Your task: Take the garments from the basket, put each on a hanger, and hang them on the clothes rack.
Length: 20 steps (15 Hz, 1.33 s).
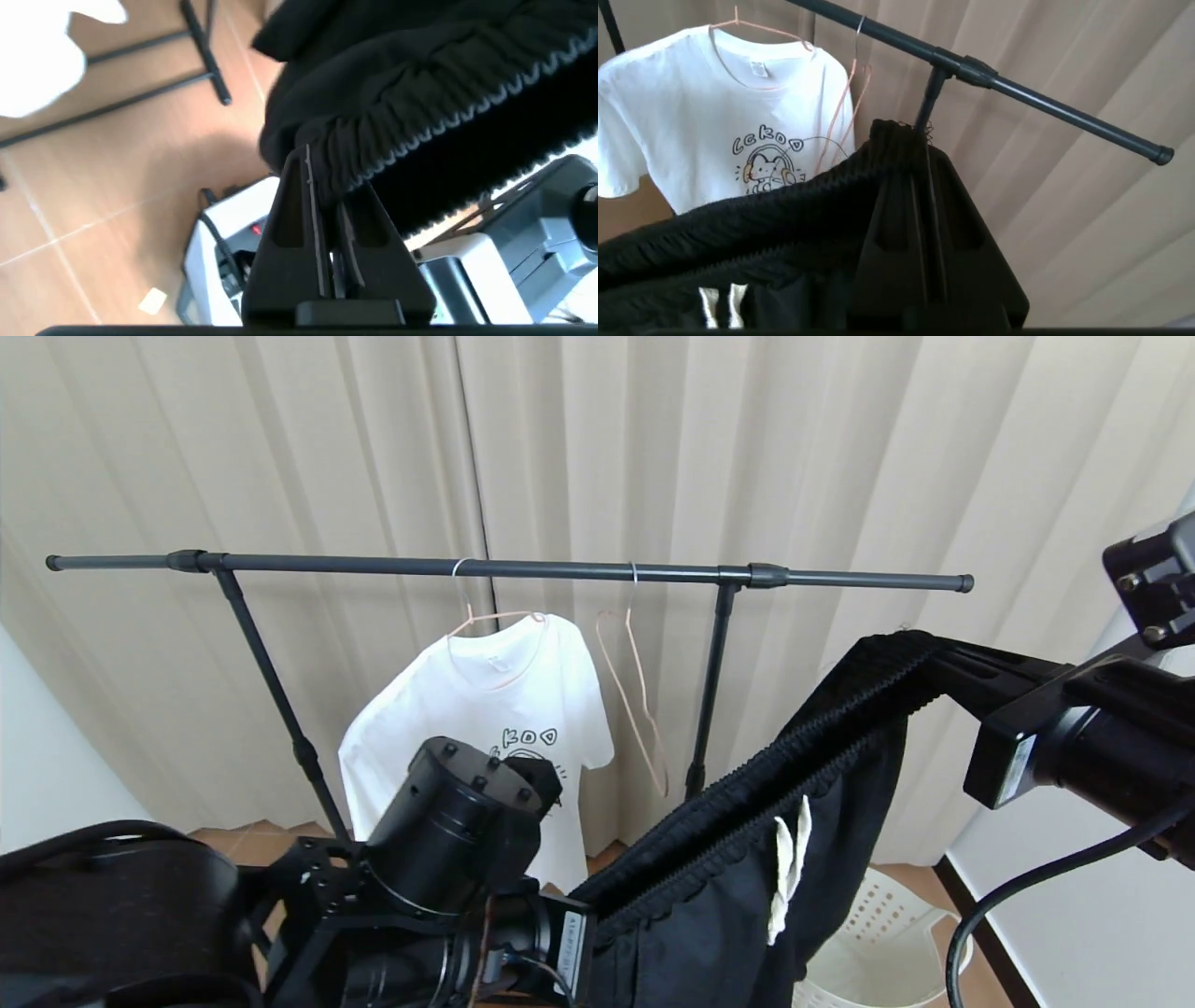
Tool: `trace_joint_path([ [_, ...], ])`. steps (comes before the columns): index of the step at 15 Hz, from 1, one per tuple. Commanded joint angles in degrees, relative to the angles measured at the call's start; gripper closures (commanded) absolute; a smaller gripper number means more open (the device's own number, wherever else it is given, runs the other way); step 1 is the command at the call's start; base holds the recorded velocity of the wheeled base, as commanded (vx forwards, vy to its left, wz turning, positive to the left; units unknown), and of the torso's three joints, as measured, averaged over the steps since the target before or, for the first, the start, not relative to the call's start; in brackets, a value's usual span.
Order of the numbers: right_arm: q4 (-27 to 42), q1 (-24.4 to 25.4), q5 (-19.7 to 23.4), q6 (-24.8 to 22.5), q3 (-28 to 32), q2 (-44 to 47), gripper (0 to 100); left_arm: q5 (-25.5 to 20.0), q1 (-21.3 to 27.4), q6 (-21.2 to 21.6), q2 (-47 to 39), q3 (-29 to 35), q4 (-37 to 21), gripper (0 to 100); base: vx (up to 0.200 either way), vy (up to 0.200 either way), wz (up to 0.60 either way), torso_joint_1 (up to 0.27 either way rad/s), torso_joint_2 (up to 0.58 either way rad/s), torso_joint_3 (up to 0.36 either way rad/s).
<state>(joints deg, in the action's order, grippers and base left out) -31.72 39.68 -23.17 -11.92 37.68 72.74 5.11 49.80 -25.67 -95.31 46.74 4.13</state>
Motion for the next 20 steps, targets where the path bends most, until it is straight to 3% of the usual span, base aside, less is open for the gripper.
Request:
trace_joint_path([
  [1, 8.3, 0.0, -2.8, 0.0, 2.0, 0.3, 100, 3.2, -2.9, 1.8, 8.6, 0.0, -4.0, 100, 0.000, 0.000, 0.00, 0.000, 0.00, 0.000],
  [4, 23.4, 0.0, -3.0, 1.1, 5.5, 0.6, 100, 7.0, -6.8, 6.2, 11.9, 0.2, -5.4, 100, 0.000, 0.000, 0.00, 0.000, 0.00, 0.000],
  [5, 28.3, 0.0, -3.0, 3.9, 7.5, 1.7, 100, 7.9, -8.3, 6.9, 12.5, 0.0, -5.4, 100, 0.000, 0.000, 0.00, 0.000, 0.00, 0.000],
  [7, 32.7, 0.0, -3.0, 6.5, 10.0, 2.3, 100, 8.1, -10.4, 7.0, 13.3, -1.1, -5.5, 100, 0.000, 0.000, 0.00, 0.000, 0.00, 0.000],
  [10, 32.5, -4.2, -3.1, 6.5, 10.3, 2.6, 100, 8.0, -13.9, 7.0, 14.0, -4.1, -5.5, 100, 0.000, 0.000, 0.00, 0.000, 0.00, 0.000],
  [15, 32.4, -5.8, -3.2, 6.4, 10.2, 3.1, 100, 7.9, -16.8, 7.0, 17.8, -7.0, -5.4, 100, 0.000, 0.000, 0.00, 0.000, 0.00, 0.000],
  [20, 32.9, -5.8, -3.1, 6.3, 9.9, 4.0, 100, 7.3, -17.0, 8.1, 16.3, -3.3, -4.9, 100, 0.000, 0.000, 0.00, 0.000, 0.00, 0.000],
])
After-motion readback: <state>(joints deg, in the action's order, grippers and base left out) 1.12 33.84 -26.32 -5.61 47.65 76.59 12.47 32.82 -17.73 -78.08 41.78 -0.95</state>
